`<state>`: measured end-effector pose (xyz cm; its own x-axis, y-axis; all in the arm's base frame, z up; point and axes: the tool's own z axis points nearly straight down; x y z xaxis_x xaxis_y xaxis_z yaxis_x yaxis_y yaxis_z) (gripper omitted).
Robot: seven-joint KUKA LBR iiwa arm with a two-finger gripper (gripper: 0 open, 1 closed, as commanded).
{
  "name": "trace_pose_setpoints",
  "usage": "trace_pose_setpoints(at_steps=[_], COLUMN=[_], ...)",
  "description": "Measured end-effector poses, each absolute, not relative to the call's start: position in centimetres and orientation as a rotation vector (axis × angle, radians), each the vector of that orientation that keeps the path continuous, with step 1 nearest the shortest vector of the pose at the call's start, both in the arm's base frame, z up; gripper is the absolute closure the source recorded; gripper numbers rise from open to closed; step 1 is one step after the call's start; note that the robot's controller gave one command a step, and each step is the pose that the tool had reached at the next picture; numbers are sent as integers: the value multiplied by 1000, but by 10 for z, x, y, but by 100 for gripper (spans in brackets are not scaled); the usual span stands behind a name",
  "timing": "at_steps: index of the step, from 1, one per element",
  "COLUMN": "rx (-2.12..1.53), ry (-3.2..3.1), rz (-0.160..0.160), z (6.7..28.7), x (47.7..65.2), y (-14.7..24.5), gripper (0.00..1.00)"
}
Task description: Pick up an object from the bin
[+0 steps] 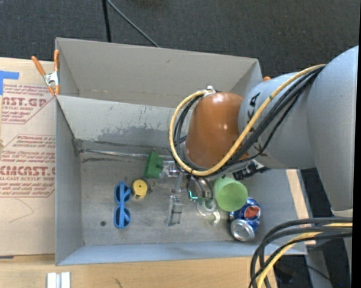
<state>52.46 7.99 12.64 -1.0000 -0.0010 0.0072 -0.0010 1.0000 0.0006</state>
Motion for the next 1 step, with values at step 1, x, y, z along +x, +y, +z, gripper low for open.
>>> trace_pose_setpoints(at_steps=[1], rx=[293], ry=[-3132], rz=[-2], z=[70], x=[563], y=[142], gripper=[0])
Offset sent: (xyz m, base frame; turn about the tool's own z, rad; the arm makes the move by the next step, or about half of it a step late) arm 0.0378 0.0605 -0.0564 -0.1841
